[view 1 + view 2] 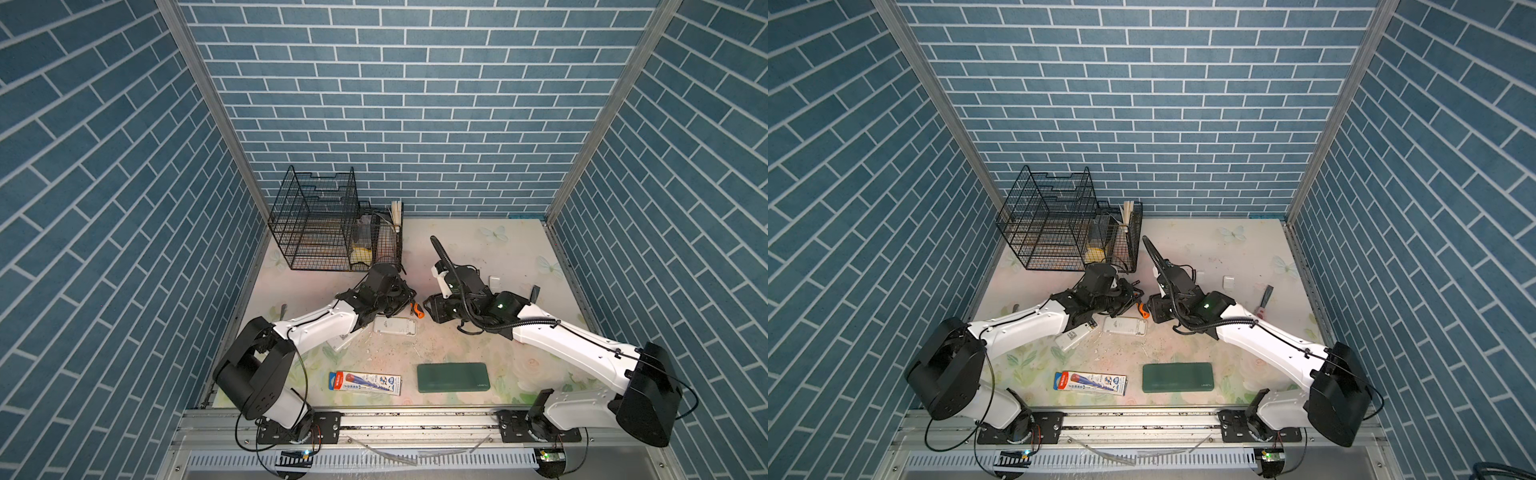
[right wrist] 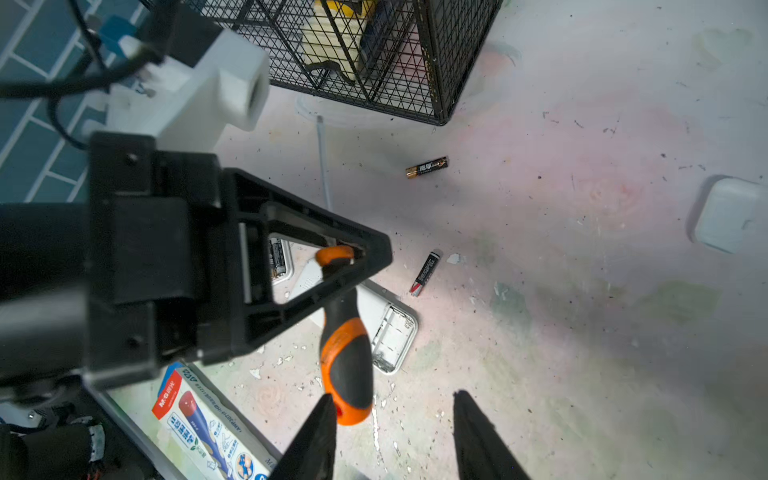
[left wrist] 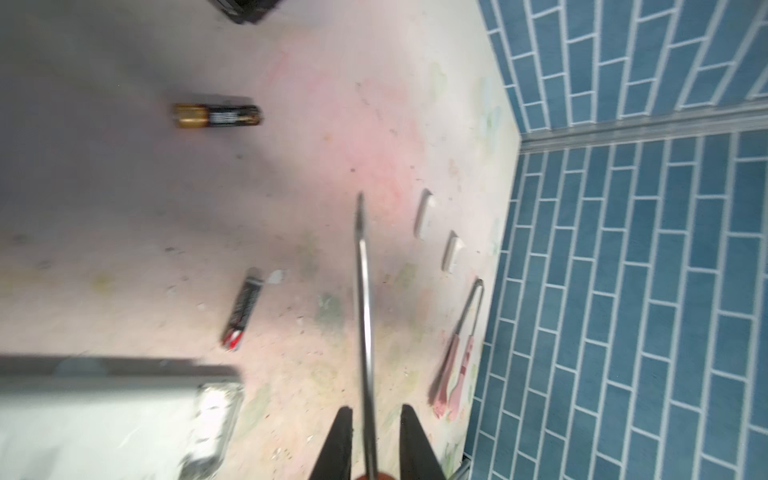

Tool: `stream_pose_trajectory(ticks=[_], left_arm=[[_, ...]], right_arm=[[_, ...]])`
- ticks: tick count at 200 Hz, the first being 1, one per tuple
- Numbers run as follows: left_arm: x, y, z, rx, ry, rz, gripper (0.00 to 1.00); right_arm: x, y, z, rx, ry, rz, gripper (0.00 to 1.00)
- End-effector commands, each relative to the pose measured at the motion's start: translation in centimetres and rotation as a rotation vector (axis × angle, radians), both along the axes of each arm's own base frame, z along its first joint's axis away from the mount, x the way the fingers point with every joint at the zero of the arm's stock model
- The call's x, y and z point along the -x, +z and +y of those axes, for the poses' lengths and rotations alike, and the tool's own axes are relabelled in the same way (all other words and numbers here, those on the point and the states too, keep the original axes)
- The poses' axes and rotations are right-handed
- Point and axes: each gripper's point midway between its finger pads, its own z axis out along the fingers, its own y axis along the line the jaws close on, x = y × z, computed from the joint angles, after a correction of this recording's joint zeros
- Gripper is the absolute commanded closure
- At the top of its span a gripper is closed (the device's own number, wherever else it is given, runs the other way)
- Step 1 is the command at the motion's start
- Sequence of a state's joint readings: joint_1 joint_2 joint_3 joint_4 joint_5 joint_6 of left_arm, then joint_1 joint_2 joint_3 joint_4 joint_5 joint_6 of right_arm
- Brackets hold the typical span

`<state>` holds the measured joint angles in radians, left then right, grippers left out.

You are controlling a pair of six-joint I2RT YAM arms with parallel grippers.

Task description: Unload the batteries from the remote control

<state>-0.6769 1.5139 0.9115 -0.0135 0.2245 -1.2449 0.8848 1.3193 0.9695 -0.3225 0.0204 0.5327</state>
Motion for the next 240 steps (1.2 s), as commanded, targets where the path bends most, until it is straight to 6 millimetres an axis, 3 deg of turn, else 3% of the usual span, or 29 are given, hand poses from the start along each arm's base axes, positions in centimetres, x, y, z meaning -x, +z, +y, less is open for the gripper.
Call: stream_pose_trajectory(ticks=[1, 47, 81, 159, 240], left_arm=[[2.2, -2.1, 3.9, -0.179, 0.081, 0.157, 1.00], [3.4, -3.1, 7.1, -0.313, 0.193, 0.254, 1.00], [3.0, -4.1, 7.4, -0.304, 0.270, 0.288, 1.00], [0.7, -3.7, 8.7, -0.288, 0.364, 0.285, 1.00], [-0.6, -3.8, 7.6, -0.230, 0.371, 0.282, 1.00]], right_arm=[[-0.5, 0.0, 0.7, -0.135, -0.070, 0.005, 0.53], [-0.2, -0.6, 1.5, -0.336, -0.135, 0.063, 0.53], [0.2, -0.3, 2.3, -0.463, -0.142, 0.104, 0.49], [1.3, -1.6, 5.3, -0.563, -0.052, 0.229, 0.48], [1.1, -2.6, 8.1, -0.619, 0.015, 0.305, 0.49]])
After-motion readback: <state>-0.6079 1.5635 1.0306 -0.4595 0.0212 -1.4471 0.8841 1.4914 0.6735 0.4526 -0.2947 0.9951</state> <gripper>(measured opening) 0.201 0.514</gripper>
